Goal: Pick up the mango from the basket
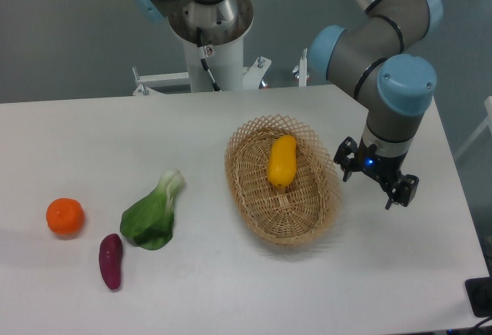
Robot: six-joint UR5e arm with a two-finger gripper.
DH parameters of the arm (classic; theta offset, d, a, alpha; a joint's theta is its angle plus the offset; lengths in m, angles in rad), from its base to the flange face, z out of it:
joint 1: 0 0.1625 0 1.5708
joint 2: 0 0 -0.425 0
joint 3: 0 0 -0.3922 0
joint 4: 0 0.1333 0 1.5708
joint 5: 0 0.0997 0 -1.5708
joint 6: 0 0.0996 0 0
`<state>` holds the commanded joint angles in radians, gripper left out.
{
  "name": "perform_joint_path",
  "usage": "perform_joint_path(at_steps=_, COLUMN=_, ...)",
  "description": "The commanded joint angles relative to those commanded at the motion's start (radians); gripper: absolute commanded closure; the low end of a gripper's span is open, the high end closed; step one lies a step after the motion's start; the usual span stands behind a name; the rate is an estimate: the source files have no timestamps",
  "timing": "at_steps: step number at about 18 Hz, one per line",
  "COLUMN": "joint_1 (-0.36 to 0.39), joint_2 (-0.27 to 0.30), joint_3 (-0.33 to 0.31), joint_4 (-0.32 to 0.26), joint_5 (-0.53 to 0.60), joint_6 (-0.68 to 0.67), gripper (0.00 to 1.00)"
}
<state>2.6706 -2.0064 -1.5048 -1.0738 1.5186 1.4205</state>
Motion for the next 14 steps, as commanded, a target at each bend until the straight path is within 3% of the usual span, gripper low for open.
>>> perform_joint_path(at_steps=10, joint_1=0.003, joint_2=-0.002, joint_3=0.0, joint_4=-0.006, joint_5=-0.002, joint_6=-0.014, gripper=0.0)
perform_joint_path(at_steps=14, joint_1=-0.002, joint_2=0.032, joint_3=-0.054, joint_4=0.001, joint_5=-0.014, joint_6=-0.069, gripper=0.0)
